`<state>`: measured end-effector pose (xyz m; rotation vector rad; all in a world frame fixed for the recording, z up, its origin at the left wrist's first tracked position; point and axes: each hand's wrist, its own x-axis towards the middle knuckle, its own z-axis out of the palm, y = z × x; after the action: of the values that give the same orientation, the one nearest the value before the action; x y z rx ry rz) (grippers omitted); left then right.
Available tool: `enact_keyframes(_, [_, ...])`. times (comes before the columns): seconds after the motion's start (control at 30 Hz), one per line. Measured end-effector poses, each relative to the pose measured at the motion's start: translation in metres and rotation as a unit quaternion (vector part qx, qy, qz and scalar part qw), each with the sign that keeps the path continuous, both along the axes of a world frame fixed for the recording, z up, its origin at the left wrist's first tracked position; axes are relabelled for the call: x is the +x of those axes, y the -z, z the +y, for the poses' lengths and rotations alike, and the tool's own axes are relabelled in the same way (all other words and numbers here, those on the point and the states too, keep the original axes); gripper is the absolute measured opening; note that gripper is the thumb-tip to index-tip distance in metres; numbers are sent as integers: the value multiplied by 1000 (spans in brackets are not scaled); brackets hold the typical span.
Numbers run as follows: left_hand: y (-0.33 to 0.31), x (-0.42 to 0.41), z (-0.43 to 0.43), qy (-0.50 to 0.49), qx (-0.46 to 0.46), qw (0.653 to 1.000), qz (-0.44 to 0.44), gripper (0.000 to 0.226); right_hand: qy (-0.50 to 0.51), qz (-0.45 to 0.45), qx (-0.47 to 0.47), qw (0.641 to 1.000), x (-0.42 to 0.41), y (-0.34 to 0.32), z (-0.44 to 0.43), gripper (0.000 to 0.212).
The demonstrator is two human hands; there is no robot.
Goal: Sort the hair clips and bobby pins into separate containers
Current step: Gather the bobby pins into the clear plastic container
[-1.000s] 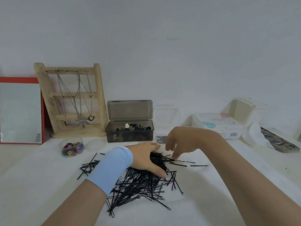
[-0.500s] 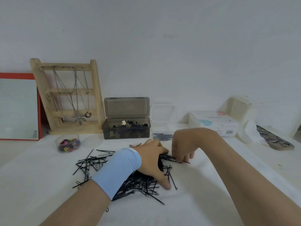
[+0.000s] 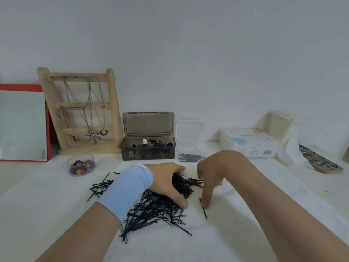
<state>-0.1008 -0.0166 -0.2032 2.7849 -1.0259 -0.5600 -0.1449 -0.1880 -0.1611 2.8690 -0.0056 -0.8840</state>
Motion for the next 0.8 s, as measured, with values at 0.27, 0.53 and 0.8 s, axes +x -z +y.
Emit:
enact_keyframes(0.27, [-6, 4, 1, 1, -24, 1000, -14, 88, -47, -42, 124, 990, 12, 16, -5, 16])
enact_keyframes(0.53, [-10, -10, -8, 6, 13, 1000, -27, 124, 44, -160, 329, 930, 17, 14, -5, 31])
enact_keyframes(0.8, [4, 0, -11, -1, -51, 997, -60, 83, 86, 102, 75, 988, -11, -3, 9, 44])
